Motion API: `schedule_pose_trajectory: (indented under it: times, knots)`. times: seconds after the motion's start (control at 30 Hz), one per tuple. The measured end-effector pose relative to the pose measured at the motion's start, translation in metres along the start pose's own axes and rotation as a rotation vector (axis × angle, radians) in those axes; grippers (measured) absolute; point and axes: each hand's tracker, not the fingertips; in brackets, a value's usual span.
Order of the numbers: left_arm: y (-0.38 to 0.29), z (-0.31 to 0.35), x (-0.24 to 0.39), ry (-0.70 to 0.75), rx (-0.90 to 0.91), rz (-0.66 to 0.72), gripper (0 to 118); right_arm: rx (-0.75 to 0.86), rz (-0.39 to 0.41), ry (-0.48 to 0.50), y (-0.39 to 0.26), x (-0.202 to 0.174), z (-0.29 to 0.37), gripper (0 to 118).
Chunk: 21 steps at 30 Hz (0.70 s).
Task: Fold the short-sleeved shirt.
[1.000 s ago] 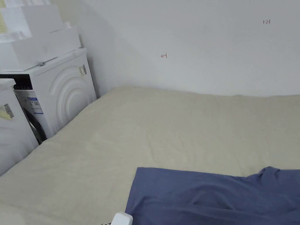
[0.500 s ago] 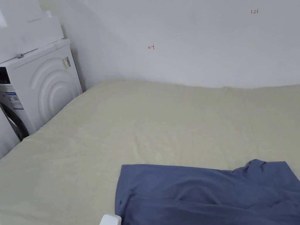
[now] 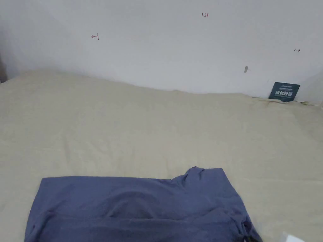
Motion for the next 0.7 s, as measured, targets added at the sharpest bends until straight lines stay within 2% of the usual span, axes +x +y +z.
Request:
schedule_pose_trajectory:
  times: [0.07, 0.1, 0.13, 0.17, 0.2, 0.23, 0.27, 0.3, 0.37, 0.43, 0.53, 0.7]
  knots:
    - [0.000, 0.000, 0.000, 0.000, 0.003, 0.006, 16, -0.059, 0.026, 0.018, -0.006, -0.001, -0.020, 45]
    - [0.000, 0.000, 0.000, 0.001, 0.004, 0.007, 16, -0.100, 0.038, 0.042, -0.012, -0.004, -0.028, 44]
    - [-0.001, 0.000, 0.000, 0.001, 0.003, 0.007, 16, -0.087, 0.060, 0.030, -0.017, -0.007, -0.029, 38]
    - [-0.001, 0.000, 0.000, 0.002, 0.003, 0.006, 16, -0.010, 0.100, 0.011, -0.019, -0.008, -0.021, 19]
    - [-0.001, -0.001, 0.000, 0.003, 0.003, 0.007, 16, -0.015, 0.101, 0.041, -0.019, -0.010, -0.016, 12]
    - [-0.001, 0.000, 0.000, 0.003, 0.004, 0.007, 16, -0.032, 0.067, 0.078, -0.018, -0.008, -0.015, 12]
    - [-0.002, 0.000, -0.001, 0.003, 0.007, 0.009, 16, -0.027, 0.057, 0.046, -0.016, -0.006, -0.012, 10]
    - [-0.002, 0.002, -0.002, -0.002, 0.014, 0.013, 16, -0.029, 0.031, 0.055, -0.014, -0.002, -0.009, 9]
    - [0.003, 0.014, -0.015, -0.058, 0.030, 0.102, 14, -0.011, -0.010, 0.076, -0.009, 0.004, 0.005, 8]
    - [0.008, 0.028, -0.028, -0.107, 0.047, 0.202, 9, 0.012, -0.002, 0.079, -0.005, 0.008, 0.022, 7]
    - [0.009, 0.045, -0.027, -0.073, 0.061, 0.118, 9, 0.018, 0.037, 0.062, -0.004, 0.007, 0.052, 7]
    - [-0.007, 0.067, -0.027, -0.072, 0.066, 0.085, 8, 0.000, 0.083, 0.050, -0.028, 0.013, 0.094, 7]
